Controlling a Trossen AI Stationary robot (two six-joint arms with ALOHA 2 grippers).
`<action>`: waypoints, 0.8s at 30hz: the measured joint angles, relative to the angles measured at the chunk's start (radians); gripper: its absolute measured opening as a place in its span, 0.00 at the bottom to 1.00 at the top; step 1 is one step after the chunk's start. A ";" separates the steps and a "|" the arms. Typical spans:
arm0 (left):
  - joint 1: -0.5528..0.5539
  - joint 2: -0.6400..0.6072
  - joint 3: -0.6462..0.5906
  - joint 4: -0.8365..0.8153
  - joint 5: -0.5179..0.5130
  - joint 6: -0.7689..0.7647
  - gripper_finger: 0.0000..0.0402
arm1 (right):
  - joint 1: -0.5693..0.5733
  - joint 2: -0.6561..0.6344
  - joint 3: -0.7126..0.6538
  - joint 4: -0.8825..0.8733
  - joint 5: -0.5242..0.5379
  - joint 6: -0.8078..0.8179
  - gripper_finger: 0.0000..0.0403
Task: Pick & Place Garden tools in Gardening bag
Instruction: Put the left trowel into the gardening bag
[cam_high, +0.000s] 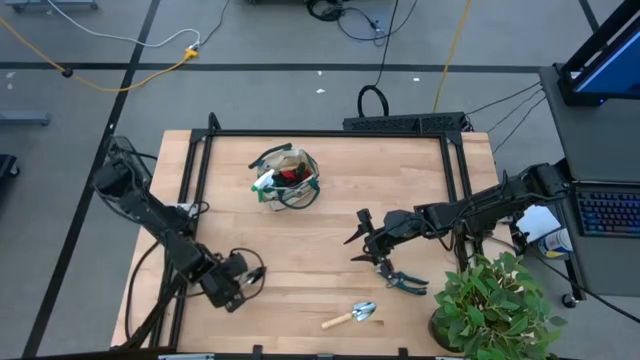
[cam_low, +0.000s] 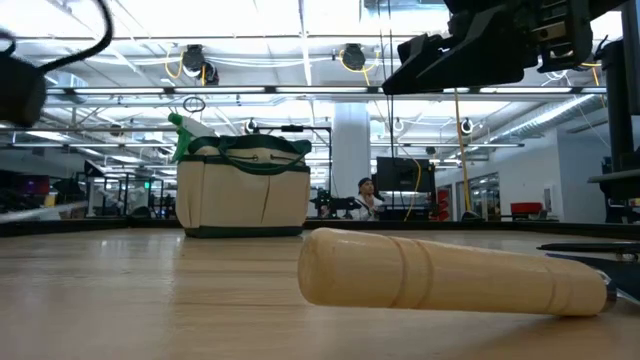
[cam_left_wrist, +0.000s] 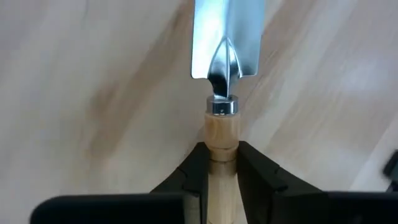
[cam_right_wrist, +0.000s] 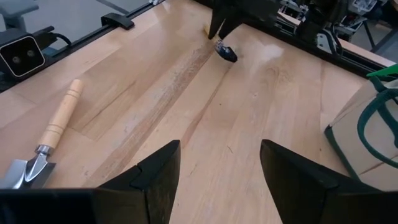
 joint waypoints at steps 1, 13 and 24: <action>0.018 -0.005 0.003 0.008 -0.022 0.049 0.14 | 0.000 0.000 0.000 0.000 0.000 -0.001 0.53; 0.406 -0.025 0.155 0.006 -0.287 0.832 0.14 | 0.000 0.000 0.000 0.001 -0.001 -0.052 0.53; 0.751 -0.025 0.402 0.010 -0.490 1.377 0.16 | 0.000 0.000 0.000 -0.007 -0.001 -0.056 0.53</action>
